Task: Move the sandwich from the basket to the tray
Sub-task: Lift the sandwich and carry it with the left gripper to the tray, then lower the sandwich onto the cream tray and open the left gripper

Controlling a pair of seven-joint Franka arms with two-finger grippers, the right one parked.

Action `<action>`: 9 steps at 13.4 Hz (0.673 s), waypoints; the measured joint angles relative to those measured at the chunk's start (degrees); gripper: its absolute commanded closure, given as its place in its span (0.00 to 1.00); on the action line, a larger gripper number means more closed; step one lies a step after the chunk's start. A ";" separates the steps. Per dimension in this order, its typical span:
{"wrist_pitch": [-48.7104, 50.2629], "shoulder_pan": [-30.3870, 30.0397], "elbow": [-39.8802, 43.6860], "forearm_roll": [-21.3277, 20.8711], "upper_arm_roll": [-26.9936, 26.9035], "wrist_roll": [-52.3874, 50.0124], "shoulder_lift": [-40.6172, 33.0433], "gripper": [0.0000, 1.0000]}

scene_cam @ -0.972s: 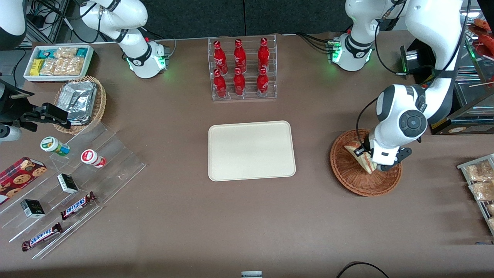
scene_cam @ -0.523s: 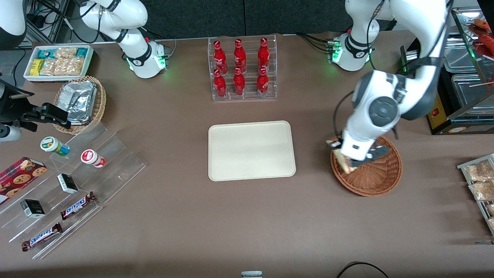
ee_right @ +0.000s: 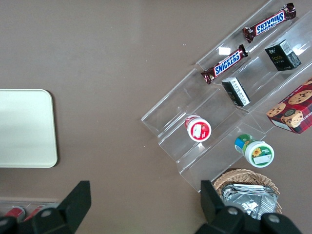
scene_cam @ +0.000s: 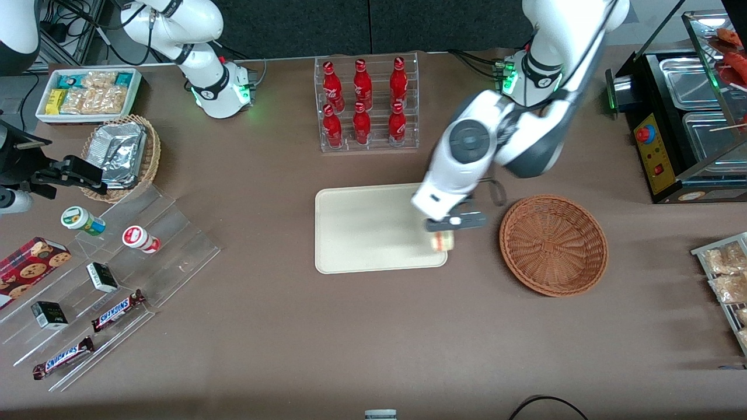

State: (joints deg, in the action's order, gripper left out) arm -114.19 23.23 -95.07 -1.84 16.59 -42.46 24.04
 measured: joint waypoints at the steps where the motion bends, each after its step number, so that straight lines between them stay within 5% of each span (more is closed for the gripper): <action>1: 0.67 1.90 3.07 0.00 0.02 -0.02 3.07 1.00; 9: 2.05 7.75 15.66 -0.01 0.02 0.55 17.05 1.00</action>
State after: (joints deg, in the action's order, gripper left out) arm -112.14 30.98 -79.40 -1.85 16.61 -41.90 41.09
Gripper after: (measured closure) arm 0.833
